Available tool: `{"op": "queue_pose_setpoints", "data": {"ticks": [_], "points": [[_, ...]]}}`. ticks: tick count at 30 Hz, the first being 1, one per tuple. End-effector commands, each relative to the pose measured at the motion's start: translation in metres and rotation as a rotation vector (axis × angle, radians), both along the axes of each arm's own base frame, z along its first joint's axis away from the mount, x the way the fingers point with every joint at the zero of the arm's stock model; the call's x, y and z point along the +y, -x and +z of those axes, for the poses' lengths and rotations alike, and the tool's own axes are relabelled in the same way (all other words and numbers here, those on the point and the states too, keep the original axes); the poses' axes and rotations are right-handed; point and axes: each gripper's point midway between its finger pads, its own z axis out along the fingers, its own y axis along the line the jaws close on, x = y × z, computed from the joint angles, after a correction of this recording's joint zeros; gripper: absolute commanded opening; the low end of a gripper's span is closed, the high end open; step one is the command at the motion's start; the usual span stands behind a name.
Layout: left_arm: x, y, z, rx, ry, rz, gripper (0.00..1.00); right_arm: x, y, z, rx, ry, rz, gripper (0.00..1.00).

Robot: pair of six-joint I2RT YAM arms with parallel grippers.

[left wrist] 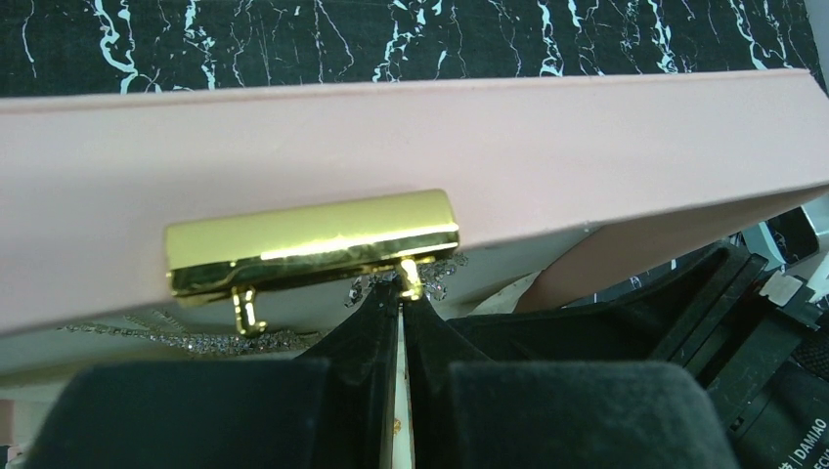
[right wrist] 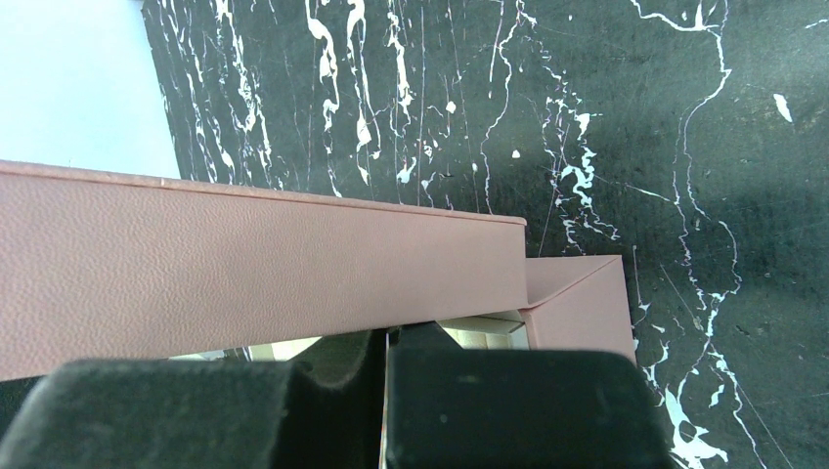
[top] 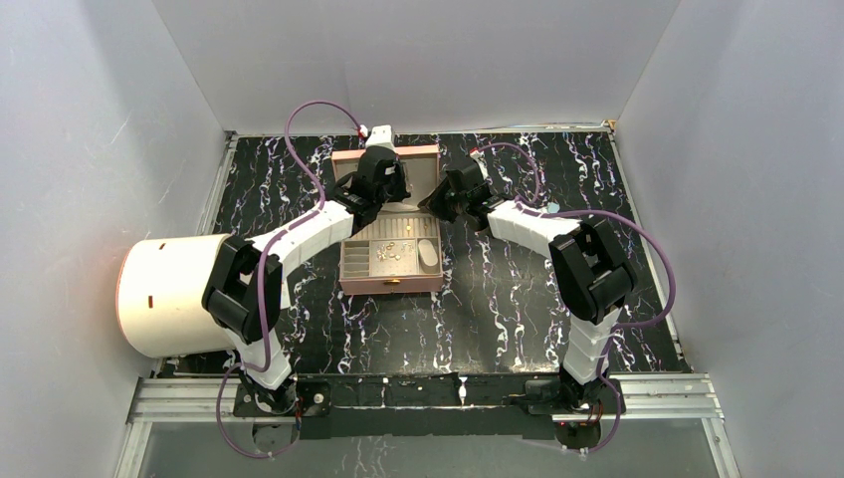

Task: Organize the mixed jewelry
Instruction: Place the jewelry in the jewelry box.

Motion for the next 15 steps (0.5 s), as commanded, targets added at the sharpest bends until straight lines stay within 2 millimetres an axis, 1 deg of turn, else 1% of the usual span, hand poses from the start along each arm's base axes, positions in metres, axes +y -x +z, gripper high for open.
{"op": "queue_pose_setpoints", "data": {"ticks": [1,3,7,9,12,15], "points": [[0.006,-0.011,0.061,-0.137,0.049,0.050,0.00,-0.005,0.007,-0.010,0.015,0.038,0.034,0.00],[0.006,-0.010,0.060,-0.136,0.051,0.051,0.00,-0.005,0.007,-0.010,0.015,0.038,0.033,0.00],[0.007,-0.007,0.049,-0.111,0.042,0.050,0.00,-0.006,0.007,-0.010,0.015,0.037,0.032,0.00],[0.008,-0.004,0.043,-0.096,0.033,0.045,0.03,-0.004,0.008,-0.009,0.014,0.031,0.039,0.00],[0.010,-0.001,0.034,-0.080,0.021,0.043,0.06,-0.001,0.008,-0.001,-0.006,0.010,0.056,0.00],[0.012,0.001,0.029,-0.071,0.012,0.042,0.06,0.003,0.008,0.008,-0.034,-0.011,0.079,0.00]]}}
